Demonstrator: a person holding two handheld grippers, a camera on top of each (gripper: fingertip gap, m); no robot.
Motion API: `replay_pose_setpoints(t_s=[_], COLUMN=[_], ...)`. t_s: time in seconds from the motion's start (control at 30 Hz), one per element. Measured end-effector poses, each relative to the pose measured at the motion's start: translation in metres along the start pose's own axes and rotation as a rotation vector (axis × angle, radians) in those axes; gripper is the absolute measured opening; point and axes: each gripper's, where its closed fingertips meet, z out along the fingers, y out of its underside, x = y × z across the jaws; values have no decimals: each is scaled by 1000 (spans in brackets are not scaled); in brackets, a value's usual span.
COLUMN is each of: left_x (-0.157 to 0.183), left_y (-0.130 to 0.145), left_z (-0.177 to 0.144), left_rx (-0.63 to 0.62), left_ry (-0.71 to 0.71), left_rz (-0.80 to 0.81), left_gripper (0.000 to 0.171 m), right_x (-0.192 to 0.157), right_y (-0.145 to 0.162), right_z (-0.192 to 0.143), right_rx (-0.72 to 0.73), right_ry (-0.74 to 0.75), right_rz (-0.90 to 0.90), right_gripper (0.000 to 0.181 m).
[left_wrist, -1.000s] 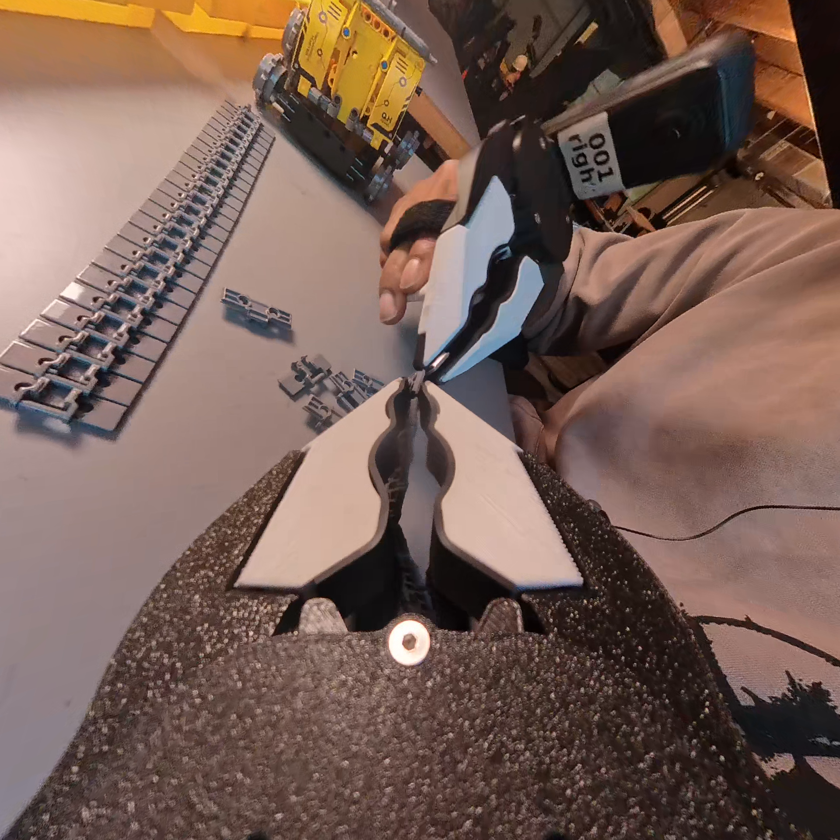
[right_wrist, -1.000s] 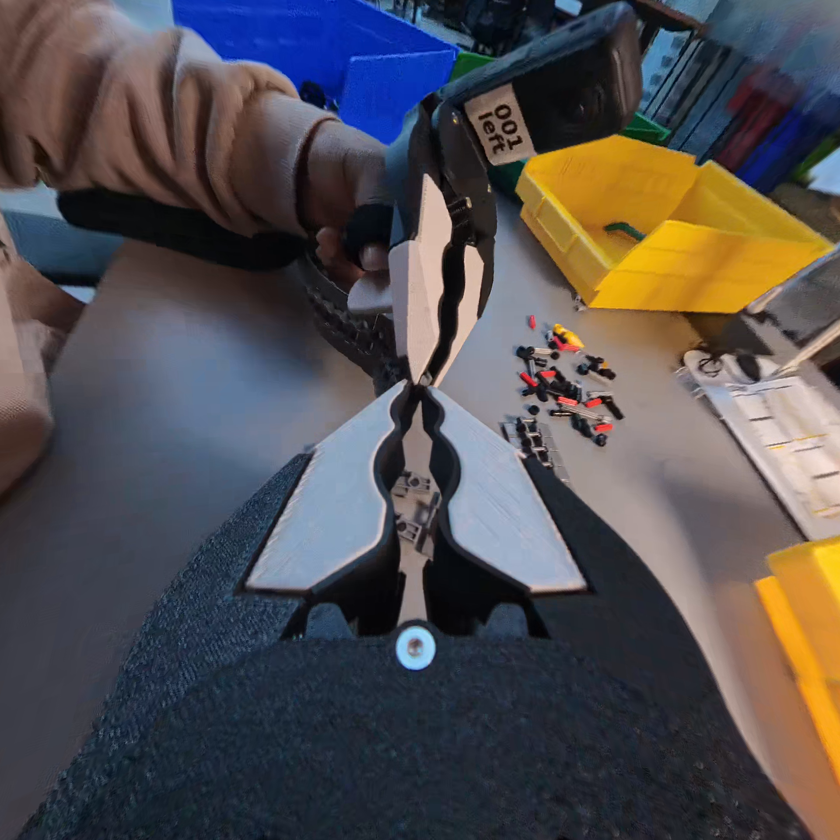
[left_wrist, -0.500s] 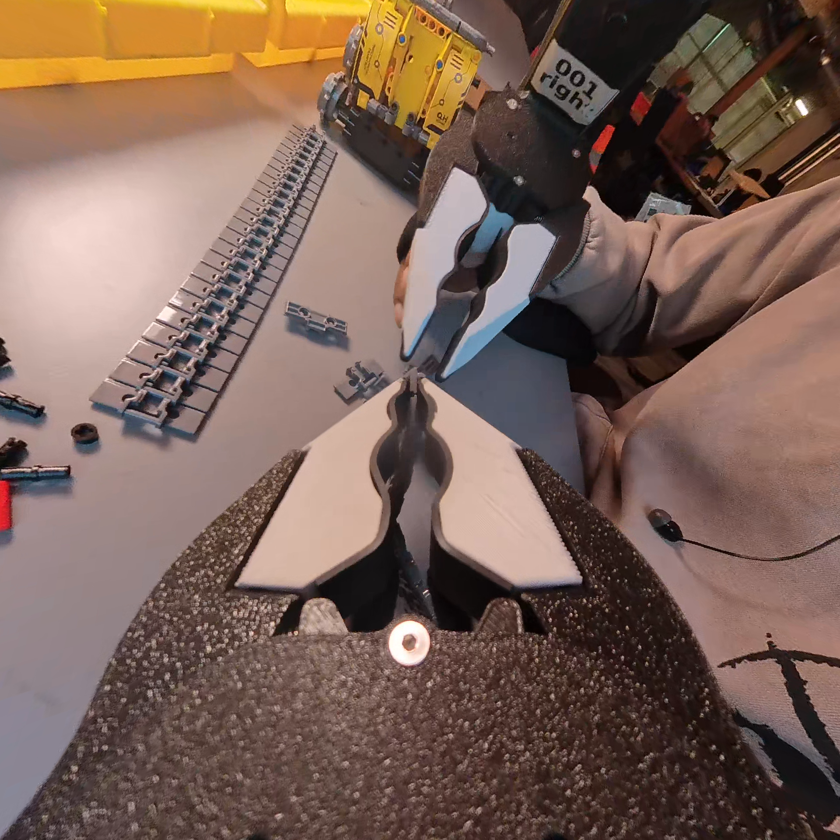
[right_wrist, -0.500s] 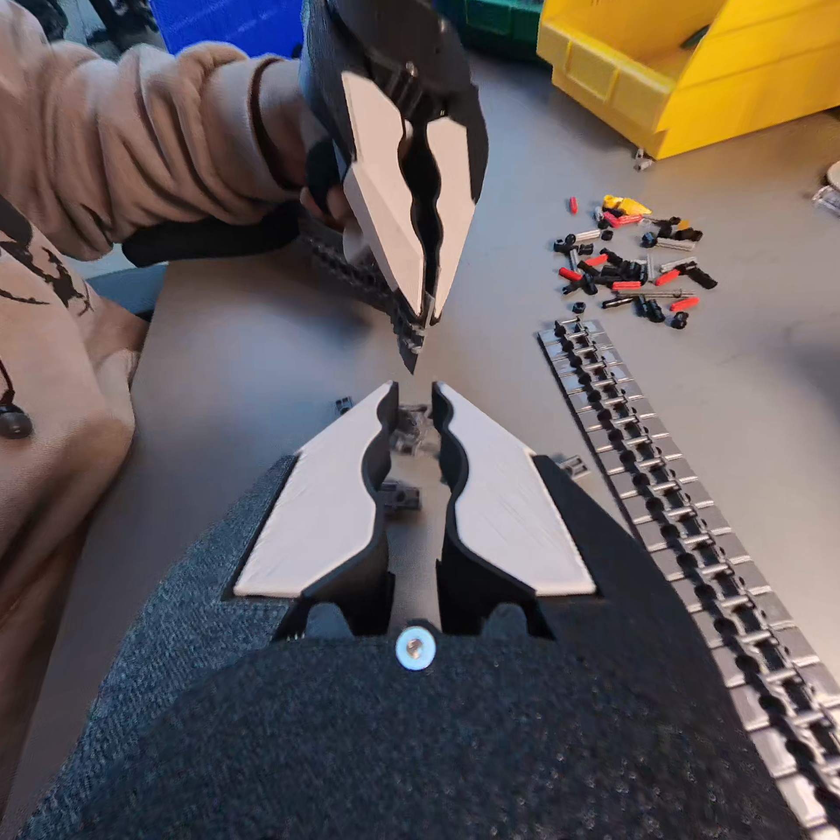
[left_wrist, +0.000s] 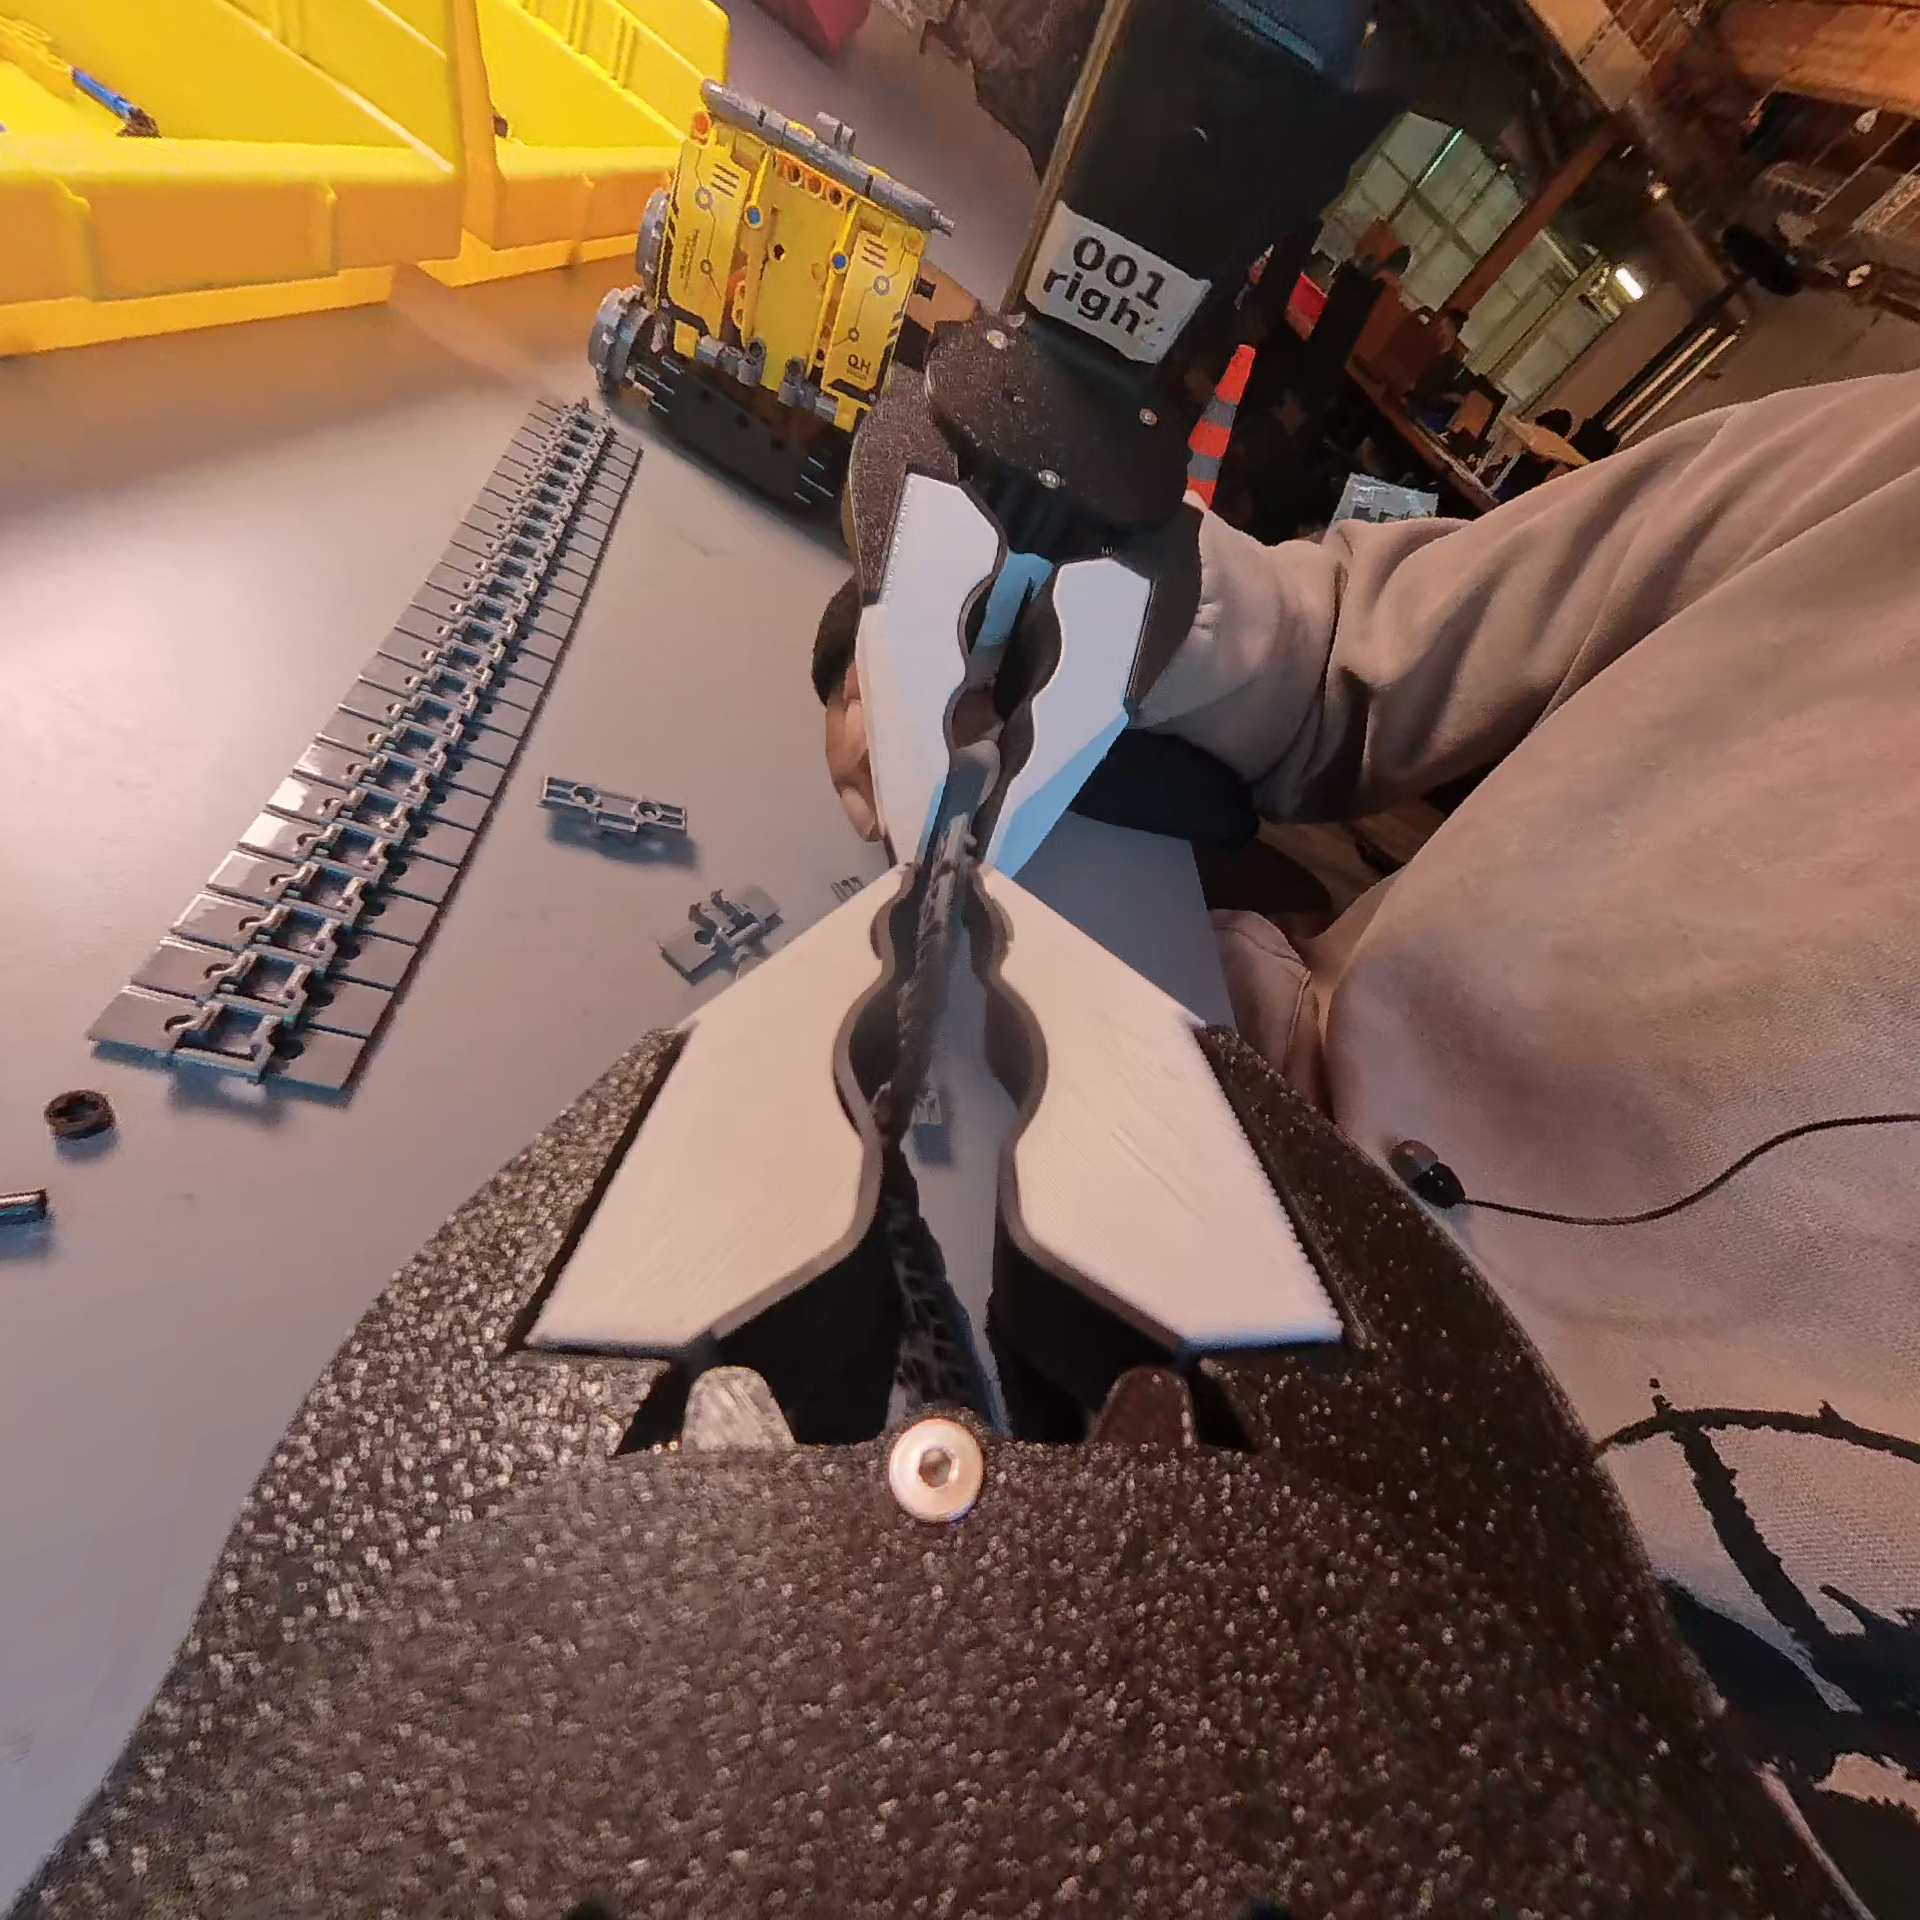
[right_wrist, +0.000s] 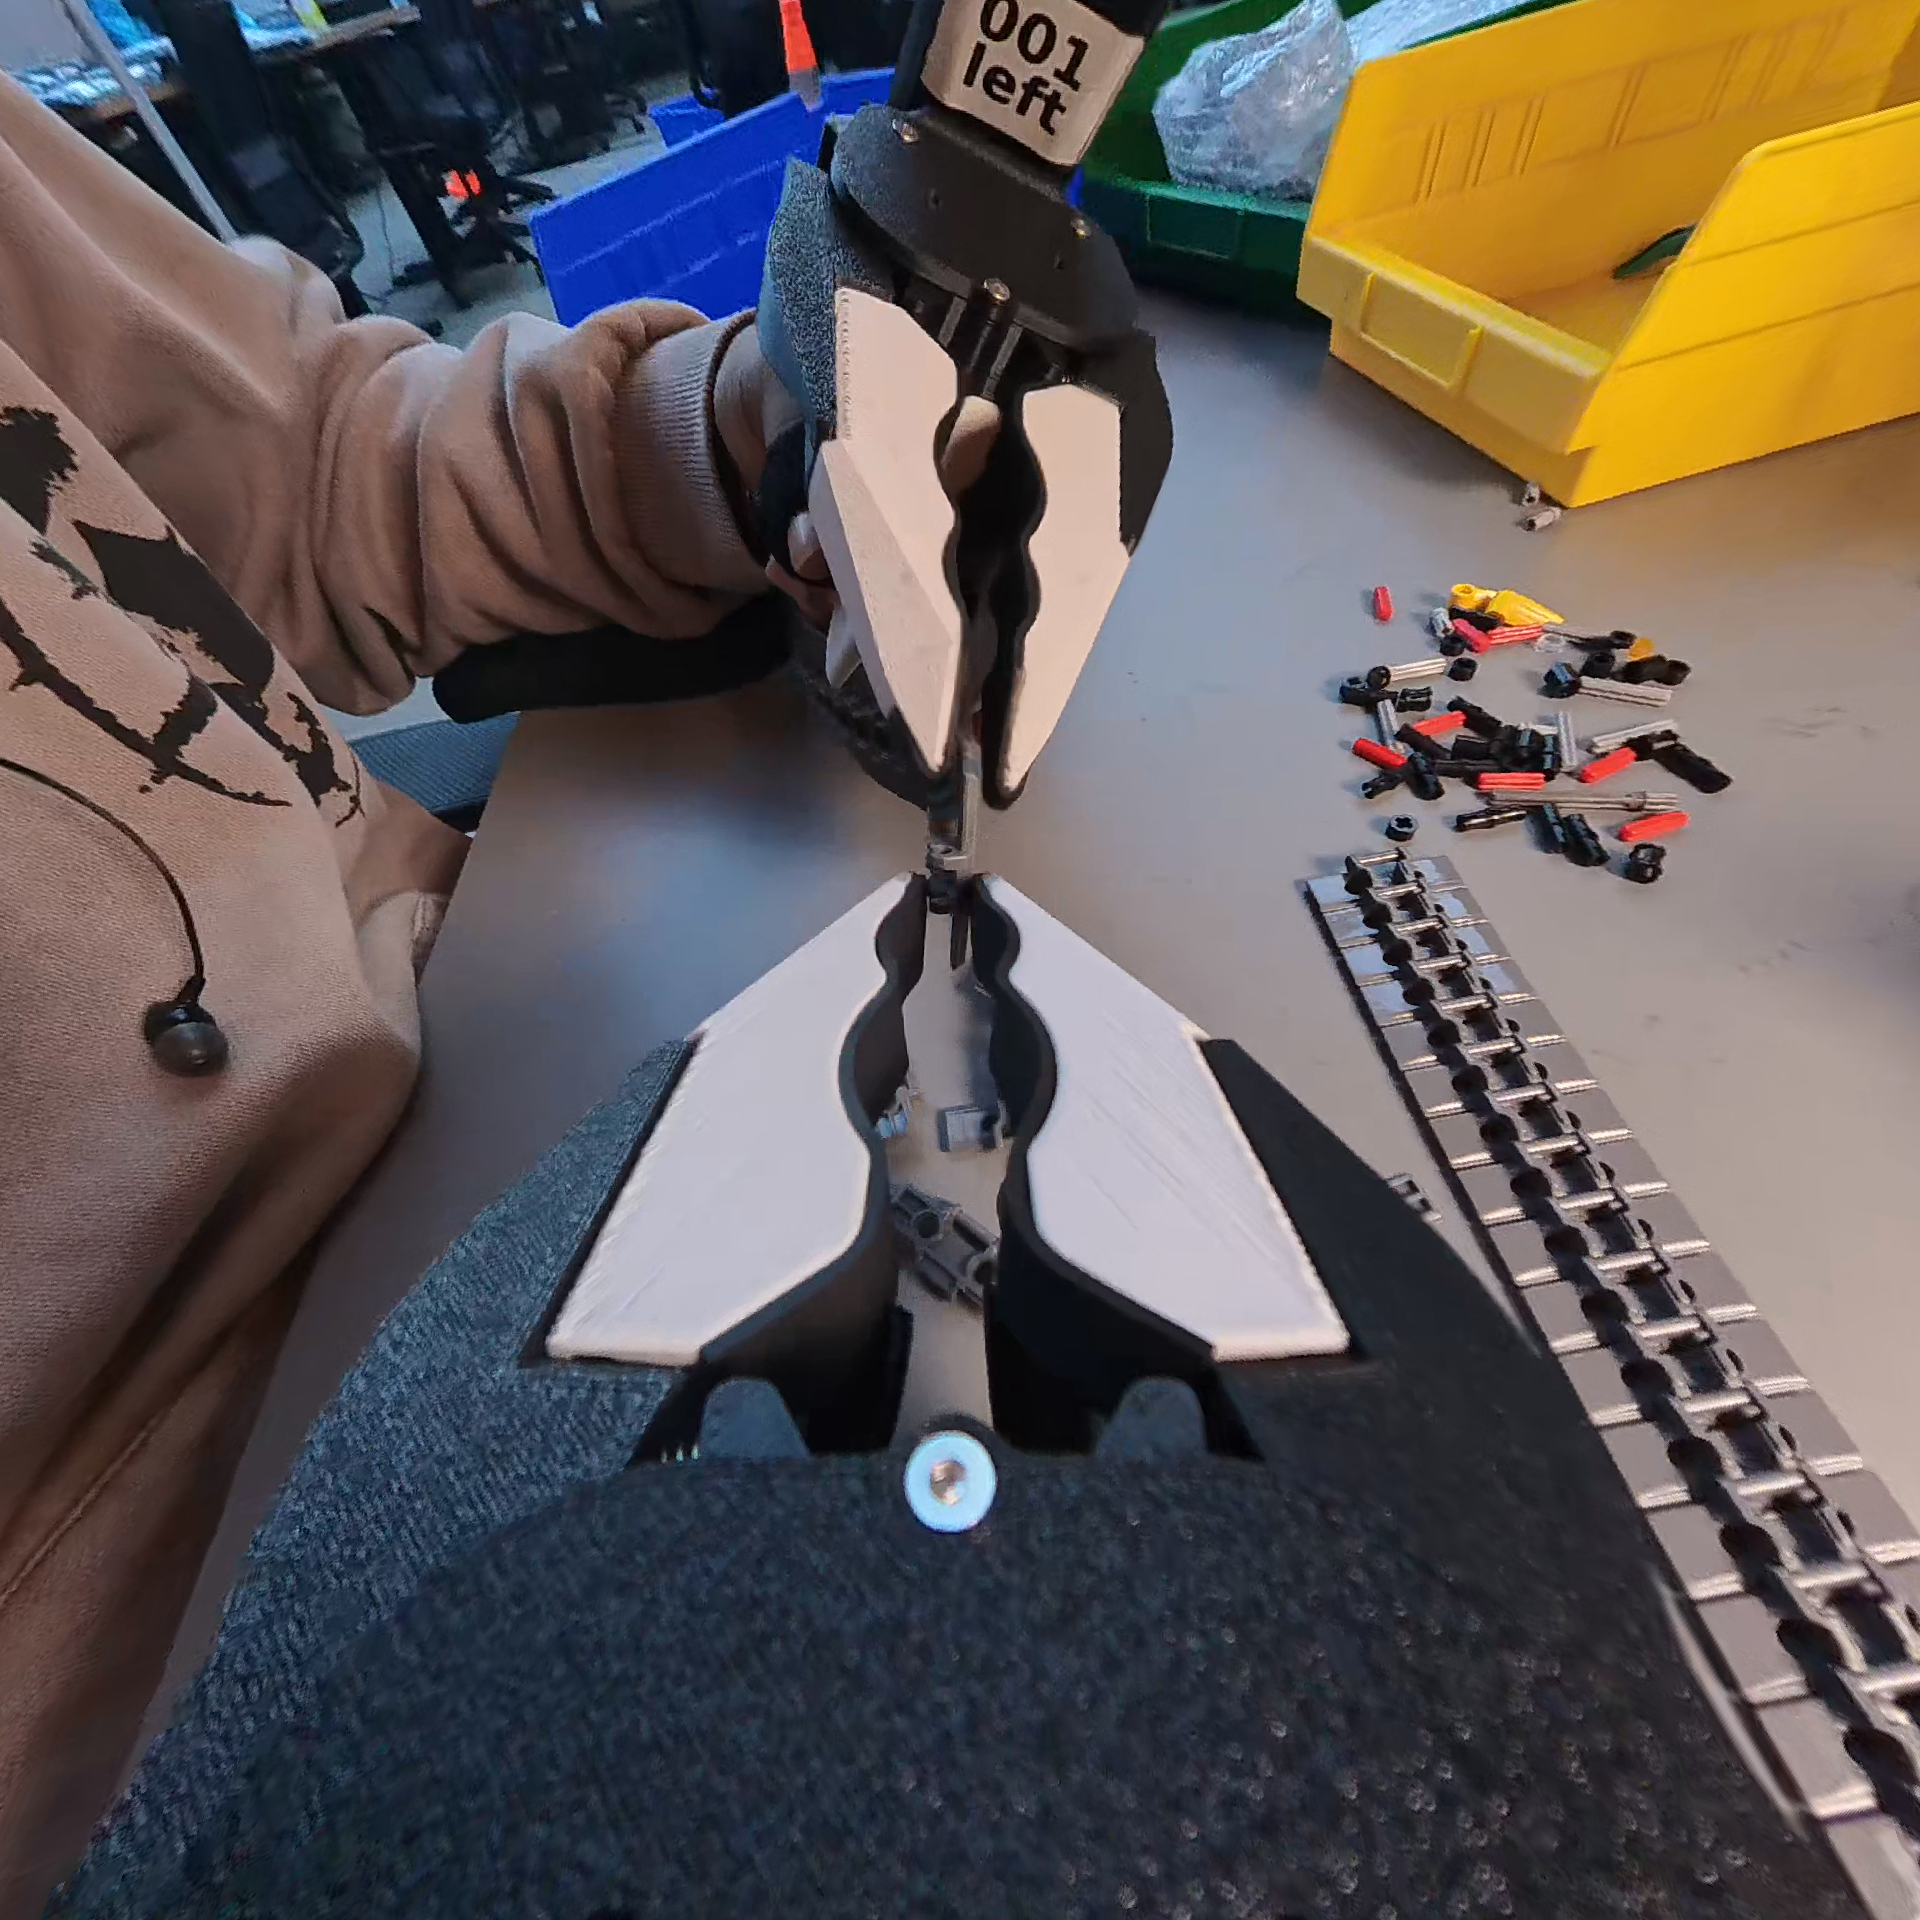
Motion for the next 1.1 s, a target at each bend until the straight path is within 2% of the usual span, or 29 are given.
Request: replay_pose_setpoints(t_s=[0.13,0.63,0.8,0.97,1.1], left_x=[-2,0,1,1,0], left_y=[1,4,7,14,11], left_z=[-3,0,3,6,5], left_rx=[-13,-35,-65,-103,-76], left_ry=[-28,-27,-42,-55,-23], left_rz=[22,22,41,58,-16], left_gripper=[8,3,2,2,1], right_x=[2,-4,-2,-3,-3], right_y=[-6,-4,-20,-11,-13], right_z=[-7,-4,-9,-1,-2], right_rx=[44,41,125,74,73], right_ry=[-11,-46,-46,-34,6], right_rz=[30,43,92,83,-9], right_gripper=[6,6,17,1,0])
